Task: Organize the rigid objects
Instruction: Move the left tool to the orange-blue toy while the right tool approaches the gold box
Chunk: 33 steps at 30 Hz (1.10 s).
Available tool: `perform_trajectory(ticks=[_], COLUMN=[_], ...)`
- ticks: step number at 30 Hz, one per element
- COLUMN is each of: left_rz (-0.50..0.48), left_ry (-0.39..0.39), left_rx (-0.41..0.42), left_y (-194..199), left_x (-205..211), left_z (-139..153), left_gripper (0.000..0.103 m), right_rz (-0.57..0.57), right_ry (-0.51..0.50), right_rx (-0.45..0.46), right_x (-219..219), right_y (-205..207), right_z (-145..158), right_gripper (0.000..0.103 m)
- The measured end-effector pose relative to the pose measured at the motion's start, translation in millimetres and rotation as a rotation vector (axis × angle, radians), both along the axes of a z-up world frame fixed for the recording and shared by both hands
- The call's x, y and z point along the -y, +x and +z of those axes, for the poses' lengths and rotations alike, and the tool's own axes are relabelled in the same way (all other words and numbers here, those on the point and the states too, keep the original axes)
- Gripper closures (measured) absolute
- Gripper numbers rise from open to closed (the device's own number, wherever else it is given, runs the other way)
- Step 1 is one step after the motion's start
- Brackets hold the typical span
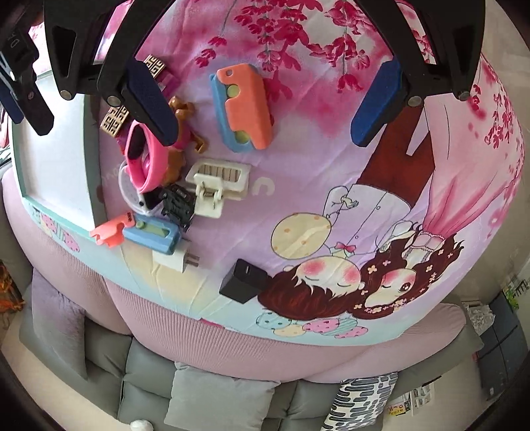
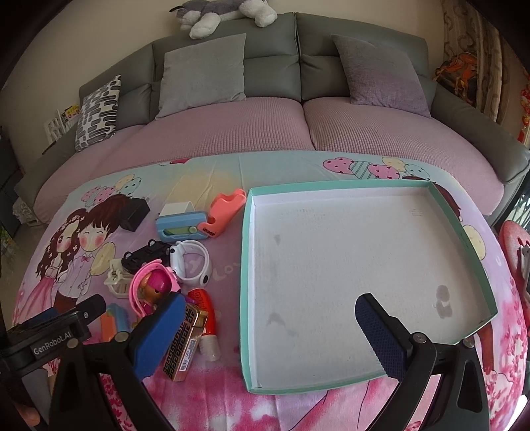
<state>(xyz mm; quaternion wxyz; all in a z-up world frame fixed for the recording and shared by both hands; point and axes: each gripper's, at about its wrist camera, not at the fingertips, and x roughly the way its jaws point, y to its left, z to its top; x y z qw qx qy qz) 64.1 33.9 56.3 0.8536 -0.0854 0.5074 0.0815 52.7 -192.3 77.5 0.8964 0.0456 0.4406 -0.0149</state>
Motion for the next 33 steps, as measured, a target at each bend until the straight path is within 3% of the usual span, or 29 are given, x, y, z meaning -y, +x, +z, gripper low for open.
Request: perform_trajectory(ticks=[7,14,25,30,33], left_rz=[-0.058,-0.097,-0.052,-0.058,-0.07], left_ry=[-0.022,0.094,0.101,0.04,0.031], left_rx=[-0.065,-0.098,-0.081,-0.071,-0.063], left_y=[3.2,4.2,0.5,-0.4,0.2], left_x=[5.4,13.8,-13.7,-18.1,-16.9], left_z=[-22.3,-33.8,-32.6,-31.7,-30.7], left_gripper=[0.0,0.0,0.001,0.021,0.028], right_rz=[-0.019,0.004,0.117,0.179,0.203], right_ry=[-0.004,-0.033,-0.059,-0.059,-0.059], right_rx=[-0.015,-0.034,-0.05,-0.041,-0.05], right_x=[-1.4,-14.0,-44.2,-60.2,-67.7], right_y=[-3.5,-2.2,-6.2,-7.7,-7.9], right_z=[-6.7,-13.8,-18.9,-20.0,-23.4], right_gripper=[0.0,0.0,0.0,0.013,0.021])
